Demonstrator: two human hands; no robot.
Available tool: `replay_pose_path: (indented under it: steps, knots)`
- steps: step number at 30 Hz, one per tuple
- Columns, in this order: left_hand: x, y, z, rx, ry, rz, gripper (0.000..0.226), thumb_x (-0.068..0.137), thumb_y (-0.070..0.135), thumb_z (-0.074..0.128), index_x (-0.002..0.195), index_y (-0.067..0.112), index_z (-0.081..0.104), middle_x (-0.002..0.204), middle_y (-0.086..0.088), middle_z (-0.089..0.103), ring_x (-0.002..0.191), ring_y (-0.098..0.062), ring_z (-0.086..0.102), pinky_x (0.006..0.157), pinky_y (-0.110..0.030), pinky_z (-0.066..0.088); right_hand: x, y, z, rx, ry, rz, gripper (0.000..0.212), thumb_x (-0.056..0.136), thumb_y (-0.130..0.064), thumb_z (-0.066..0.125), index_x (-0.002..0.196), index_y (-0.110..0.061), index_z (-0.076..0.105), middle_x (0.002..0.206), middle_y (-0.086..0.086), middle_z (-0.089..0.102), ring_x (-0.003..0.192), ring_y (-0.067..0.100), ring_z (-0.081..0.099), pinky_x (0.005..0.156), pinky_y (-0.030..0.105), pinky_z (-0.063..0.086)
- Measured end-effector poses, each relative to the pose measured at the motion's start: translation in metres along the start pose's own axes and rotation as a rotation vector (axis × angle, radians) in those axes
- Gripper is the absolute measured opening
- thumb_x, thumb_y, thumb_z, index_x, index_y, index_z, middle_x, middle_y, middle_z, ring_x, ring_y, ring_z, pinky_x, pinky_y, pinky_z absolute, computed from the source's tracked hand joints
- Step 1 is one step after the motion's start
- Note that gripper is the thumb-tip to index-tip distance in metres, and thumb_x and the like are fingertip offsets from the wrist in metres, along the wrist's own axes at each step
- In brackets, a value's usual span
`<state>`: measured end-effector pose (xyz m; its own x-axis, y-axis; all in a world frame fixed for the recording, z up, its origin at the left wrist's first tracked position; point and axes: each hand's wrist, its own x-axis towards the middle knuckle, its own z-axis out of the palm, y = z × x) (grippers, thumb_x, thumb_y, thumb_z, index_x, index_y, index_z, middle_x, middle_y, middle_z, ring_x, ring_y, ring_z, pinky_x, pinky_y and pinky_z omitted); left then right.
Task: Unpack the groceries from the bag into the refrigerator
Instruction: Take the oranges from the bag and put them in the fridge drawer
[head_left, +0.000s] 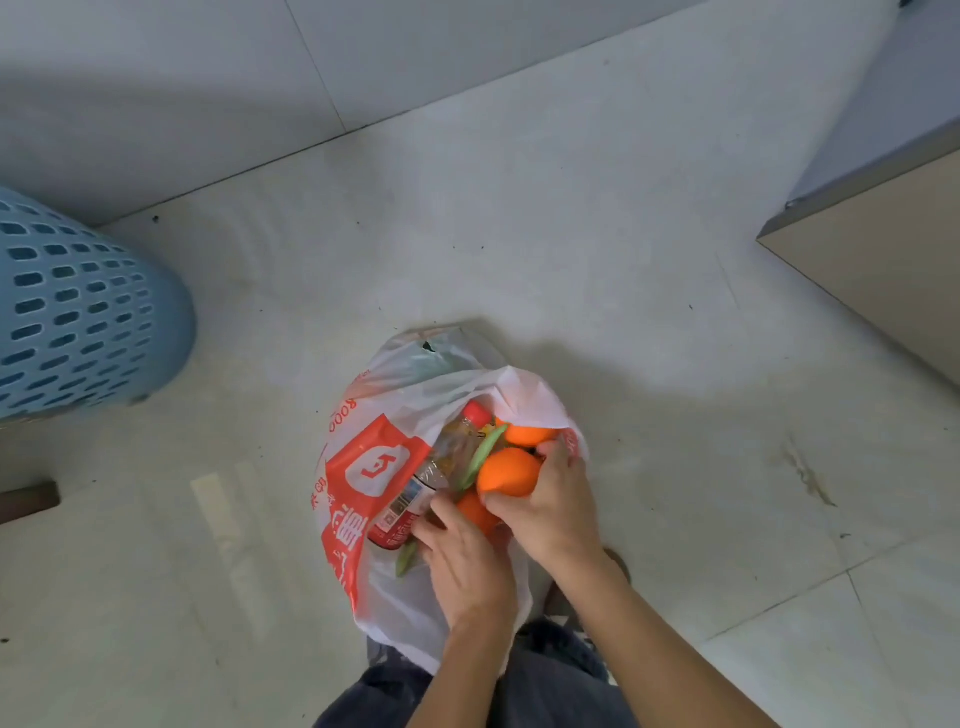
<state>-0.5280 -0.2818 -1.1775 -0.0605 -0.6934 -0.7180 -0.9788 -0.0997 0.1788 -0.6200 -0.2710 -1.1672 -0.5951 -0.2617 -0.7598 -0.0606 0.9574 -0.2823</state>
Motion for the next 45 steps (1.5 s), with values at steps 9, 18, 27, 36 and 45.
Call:
replay_pose_path:
  steps: [9,18,27,36,45]
  knots:
    - [-0.017,-0.016,-0.056,-0.054,-0.133,-0.040,0.114,0.048,0.058,0.087,0.138,0.020,0.029,0.132,-0.012,0.051,0.119,-0.035,0.055,0.097,-0.048,0.049,-0.053,0.001,-0.046,0.171,-0.127,0.104,0.076,0.054,-0.061,0.074,0.119,-0.024,0.059,0.111,0.001,0.051,0.096,0.020,0.062,0.087,0.040,0.056]
    - [-0.054,0.005,-0.147,-0.280,-0.083,0.020,0.101,0.046,0.048,0.094,0.125,0.019,0.038,0.125,-0.003,0.054,0.112,-0.026,0.057,0.089,-0.041,0.051,-0.118,-0.028,-0.103,0.209,-0.107,0.031,0.083,0.065,-0.061,0.075,0.134,-0.024,0.047,0.119,-0.003,0.049,0.102,0.016,0.056,0.086,0.033,0.051]
    - [-0.157,0.071,-0.337,-0.266,-0.100,0.225,0.093,0.043,0.051,0.094,0.120,0.024,0.047,0.113,0.002,0.058,0.100,-0.023,0.060,0.082,-0.039,0.055,-0.246,-0.099,-0.278,0.335,-0.025,-0.060,0.065,0.066,-0.040,0.086,0.120,-0.025,0.053,0.113,-0.004,0.060,0.098,0.016,0.061,0.081,0.030,0.051]
    - [-0.295,0.155,-0.487,-0.326,-0.121,0.468,0.084,0.044,0.044,0.095,0.111,0.033,0.046,0.108,0.007,0.058,0.098,-0.017,0.059,0.074,-0.029,0.049,-0.397,-0.169,-0.411,0.549,0.146,-0.187,0.066,0.061,-0.046,0.085,0.119,-0.033,0.055,0.115,-0.011,0.062,0.099,0.008,0.062,0.080,0.028,0.053]
    - [-0.424,0.268,-0.609,-0.498,-0.184,0.819,0.075,0.058,0.034,0.094,0.120,0.029,0.052,0.120,0.006,0.061,0.108,-0.018,0.061,0.078,-0.028,0.051,-0.529,-0.175,-0.550,0.742,0.377,-0.360,0.063,0.062,-0.039,0.090,0.116,-0.038,0.057,0.116,-0.016,0.064,0.099,0.003,0.064,0.074,0.019,0.050]
